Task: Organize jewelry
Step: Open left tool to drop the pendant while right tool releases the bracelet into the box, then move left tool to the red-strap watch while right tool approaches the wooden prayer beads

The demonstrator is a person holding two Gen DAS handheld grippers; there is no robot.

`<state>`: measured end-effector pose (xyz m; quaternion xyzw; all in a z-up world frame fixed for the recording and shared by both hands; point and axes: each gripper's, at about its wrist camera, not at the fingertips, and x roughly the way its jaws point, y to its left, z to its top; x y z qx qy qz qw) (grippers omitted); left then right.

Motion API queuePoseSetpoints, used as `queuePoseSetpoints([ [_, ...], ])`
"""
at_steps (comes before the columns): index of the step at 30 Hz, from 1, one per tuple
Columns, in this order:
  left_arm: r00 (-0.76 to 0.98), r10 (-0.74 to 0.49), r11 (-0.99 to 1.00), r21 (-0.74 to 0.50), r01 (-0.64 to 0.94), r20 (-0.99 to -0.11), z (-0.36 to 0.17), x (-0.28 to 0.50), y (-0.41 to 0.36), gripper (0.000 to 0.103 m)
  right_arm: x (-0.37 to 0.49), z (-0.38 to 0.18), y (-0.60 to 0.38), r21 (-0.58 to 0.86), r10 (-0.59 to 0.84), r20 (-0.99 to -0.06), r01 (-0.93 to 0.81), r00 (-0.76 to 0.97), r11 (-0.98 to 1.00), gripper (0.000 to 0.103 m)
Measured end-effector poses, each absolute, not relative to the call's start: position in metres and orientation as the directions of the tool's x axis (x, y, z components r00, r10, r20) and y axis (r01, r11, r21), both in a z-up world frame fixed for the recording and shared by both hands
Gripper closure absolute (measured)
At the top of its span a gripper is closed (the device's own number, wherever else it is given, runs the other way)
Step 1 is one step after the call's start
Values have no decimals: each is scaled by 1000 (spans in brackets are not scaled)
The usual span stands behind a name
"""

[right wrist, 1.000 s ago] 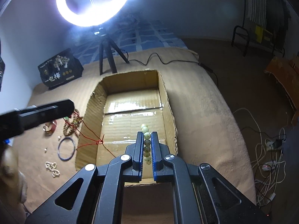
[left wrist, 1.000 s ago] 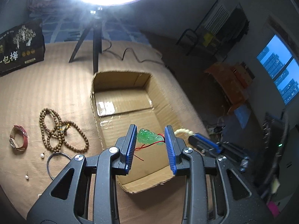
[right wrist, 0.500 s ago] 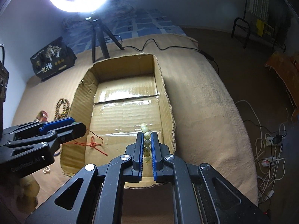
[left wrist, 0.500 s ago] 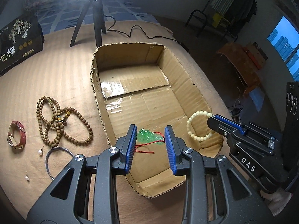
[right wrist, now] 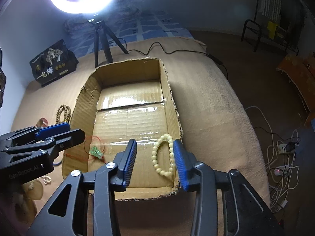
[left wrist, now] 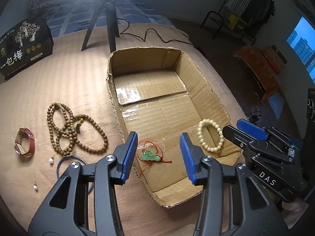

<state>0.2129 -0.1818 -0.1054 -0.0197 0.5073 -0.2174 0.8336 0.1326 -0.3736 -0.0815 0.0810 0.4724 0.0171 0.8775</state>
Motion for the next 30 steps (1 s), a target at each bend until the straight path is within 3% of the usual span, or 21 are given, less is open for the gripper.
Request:
queuePoseSetpoints([
  [8,416,-371,912,-242,332,-830,-98,210,-169,58,132,-77,-368,160,106,-821,47,561,986,65],
  [12,429,-363,916,-233,325,-827,-95,208,-160,58,132,-70,-362,157,104,-808,41,580,987,55],
  [20,461,-371,923,-263,283,-806,-94,210,-121,58,136,-60,-339,166,140,-796,-9,589,986,53],
  [26,505,-292,953,-199,231,-812,-86,216,-80,58,140,-51,-316,166,172,-780,-66,602,984,44],
  [30,527,-252,966,-180,184,-812,-81,221,-47,58,143,-45,-298,176,210,-773,-115,598,978,42],
])
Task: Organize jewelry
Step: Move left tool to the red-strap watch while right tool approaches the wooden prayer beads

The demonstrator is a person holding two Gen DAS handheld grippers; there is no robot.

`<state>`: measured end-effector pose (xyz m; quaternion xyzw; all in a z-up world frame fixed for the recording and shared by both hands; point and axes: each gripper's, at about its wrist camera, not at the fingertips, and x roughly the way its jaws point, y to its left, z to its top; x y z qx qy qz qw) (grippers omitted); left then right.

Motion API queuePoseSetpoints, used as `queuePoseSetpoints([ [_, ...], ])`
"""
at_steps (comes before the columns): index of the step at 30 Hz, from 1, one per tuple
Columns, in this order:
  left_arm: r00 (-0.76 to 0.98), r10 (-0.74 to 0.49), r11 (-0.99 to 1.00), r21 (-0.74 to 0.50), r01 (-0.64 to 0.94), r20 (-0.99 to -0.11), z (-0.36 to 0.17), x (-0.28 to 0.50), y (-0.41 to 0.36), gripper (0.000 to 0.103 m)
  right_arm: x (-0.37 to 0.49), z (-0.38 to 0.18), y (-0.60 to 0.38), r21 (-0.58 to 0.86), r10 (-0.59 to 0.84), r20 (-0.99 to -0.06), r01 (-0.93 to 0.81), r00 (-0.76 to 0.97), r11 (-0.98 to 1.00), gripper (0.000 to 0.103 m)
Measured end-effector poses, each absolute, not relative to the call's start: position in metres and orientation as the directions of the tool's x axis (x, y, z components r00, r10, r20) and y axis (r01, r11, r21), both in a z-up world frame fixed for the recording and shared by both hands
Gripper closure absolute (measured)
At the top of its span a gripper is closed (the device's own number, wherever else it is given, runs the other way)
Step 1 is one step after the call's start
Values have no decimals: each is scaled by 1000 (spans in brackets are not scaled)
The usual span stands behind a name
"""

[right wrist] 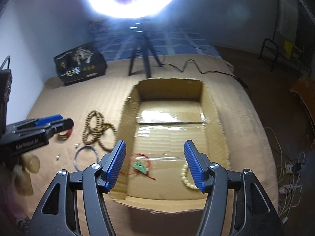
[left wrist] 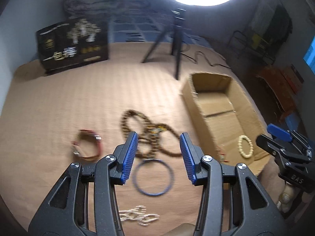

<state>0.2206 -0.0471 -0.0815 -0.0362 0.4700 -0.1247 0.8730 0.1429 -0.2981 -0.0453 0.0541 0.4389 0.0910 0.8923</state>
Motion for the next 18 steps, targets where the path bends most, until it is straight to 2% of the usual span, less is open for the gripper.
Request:
queuePoseSetpoints([
  [7,535,-195,981,-171,94,-822,-86,229,6,58,154,-42,-264,210,281,-774,-188,567,959,42],
  [18,466,-184,978,-210,-4,-865,-118,241,57,58,191,-53,-209,320,391,-802,-227,452,920,42],
])
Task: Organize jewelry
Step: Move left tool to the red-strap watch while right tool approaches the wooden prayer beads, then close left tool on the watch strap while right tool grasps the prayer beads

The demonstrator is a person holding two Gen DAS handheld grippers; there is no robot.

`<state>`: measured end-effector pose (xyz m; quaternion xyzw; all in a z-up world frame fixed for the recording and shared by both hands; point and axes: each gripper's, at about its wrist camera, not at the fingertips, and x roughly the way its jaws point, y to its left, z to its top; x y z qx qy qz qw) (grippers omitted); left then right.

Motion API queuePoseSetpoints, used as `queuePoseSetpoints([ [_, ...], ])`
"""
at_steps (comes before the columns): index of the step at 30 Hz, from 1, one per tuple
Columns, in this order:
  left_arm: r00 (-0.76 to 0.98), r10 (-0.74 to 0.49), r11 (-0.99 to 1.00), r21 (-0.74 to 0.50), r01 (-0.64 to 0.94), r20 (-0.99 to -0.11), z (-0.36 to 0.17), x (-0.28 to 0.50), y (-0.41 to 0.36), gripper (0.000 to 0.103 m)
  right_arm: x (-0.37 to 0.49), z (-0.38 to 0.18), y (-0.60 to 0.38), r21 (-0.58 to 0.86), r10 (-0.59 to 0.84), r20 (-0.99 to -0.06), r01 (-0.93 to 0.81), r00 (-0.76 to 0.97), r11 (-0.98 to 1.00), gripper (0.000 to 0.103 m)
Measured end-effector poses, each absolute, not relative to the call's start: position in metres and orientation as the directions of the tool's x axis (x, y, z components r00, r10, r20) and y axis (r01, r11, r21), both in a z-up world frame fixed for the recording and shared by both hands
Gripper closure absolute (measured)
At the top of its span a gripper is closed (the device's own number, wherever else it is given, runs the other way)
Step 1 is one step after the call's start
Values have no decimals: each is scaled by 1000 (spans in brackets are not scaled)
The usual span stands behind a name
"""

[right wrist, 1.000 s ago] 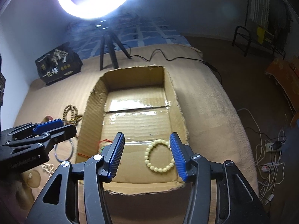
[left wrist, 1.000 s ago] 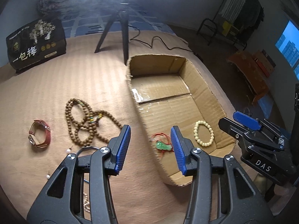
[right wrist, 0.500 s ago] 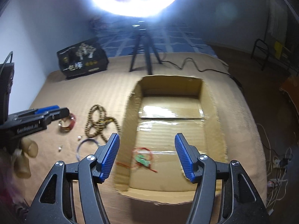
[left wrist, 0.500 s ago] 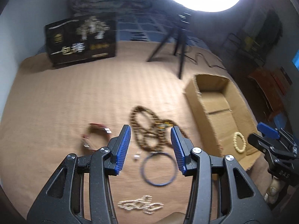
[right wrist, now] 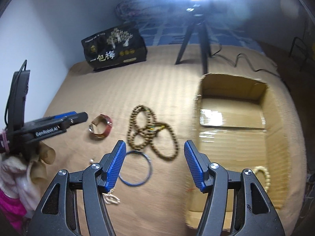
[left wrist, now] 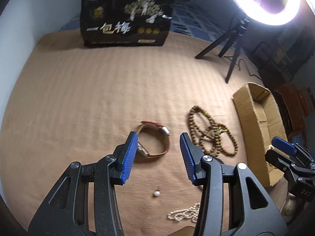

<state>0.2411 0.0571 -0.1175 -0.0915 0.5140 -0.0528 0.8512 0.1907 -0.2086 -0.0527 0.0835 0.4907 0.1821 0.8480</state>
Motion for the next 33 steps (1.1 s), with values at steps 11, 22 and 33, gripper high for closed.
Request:
queuePoseSetpoints([
  [11,400,-207,966,-251,-60,-893,-147,251,77,58,230,-81,-172,350,399,-845,-194,357,916,59],
  [22,377,-219,960,-267,-79,-900,-164,263,86,58,248,-105,-151,287,329,-893,-177,305,942,60],
  [33,366,-225,960,-269,-74,-903,-173,271,80,58,257,-124,-138,233,281,-914,-189,291,954,60],
])
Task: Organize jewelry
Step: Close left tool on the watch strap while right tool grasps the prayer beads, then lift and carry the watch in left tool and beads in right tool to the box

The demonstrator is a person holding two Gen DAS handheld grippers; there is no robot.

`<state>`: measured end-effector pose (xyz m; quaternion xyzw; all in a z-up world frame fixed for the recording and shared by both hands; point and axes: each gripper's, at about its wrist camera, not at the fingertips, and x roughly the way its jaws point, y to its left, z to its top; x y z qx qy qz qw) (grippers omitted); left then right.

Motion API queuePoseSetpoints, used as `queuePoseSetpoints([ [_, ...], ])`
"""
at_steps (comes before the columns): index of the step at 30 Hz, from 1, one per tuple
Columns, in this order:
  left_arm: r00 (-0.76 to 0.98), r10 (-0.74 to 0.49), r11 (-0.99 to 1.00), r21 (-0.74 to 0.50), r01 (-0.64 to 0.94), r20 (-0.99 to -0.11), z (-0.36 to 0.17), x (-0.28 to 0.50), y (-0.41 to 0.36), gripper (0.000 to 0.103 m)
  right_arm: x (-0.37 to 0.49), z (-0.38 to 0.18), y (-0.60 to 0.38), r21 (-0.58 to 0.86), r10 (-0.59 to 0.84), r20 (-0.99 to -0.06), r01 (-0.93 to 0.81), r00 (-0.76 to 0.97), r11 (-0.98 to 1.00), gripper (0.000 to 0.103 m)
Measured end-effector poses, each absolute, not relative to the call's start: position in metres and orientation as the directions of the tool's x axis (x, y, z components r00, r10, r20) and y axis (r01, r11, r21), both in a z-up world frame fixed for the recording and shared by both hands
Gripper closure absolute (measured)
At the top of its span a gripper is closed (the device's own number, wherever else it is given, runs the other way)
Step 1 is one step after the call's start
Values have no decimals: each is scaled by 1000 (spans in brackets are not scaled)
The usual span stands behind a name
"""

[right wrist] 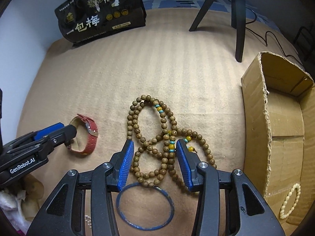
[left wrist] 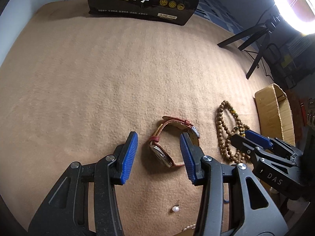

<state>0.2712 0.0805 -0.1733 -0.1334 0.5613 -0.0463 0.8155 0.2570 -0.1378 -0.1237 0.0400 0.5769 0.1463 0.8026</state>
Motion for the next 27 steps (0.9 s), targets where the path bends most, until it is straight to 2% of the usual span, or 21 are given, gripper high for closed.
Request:
queuePoseSetpoints([
  [12,346,-215,965,-253,-66,-913,-186,279,75,58,268,-138,-136,212,256,-924,-178,282,961,60],
  [16,347,-200,970,-235,-63,-917,-187,280,74,66,267,-142,-130,189,242,-928,-203,284,961,61],
  [17,346,-198,970,-234,-62,-917,-188,280,74,67,268,-143,-129,184,239,-928,-206,287,961,62],
  [20,347,-190,972,-226,-67,-918,-189,282,76,76,267,-148,-124,158,221,-931,-224,291,962,78],
  [23,350,-188,971,-228,-78,-918,-189,282,80,84,267,-151,-125,173,234,-926,-219,295,960,85],
  [24,350,-188,970,-228,-79,-918,-189,282,81,87,267,-151,-125,179,240,-925,-220,296,959,92],
  [27,353,-187,970,-228,-79,-917,-189,282,82,91,265,-152,-129,204,260,-919,-207,298,957,92],
])
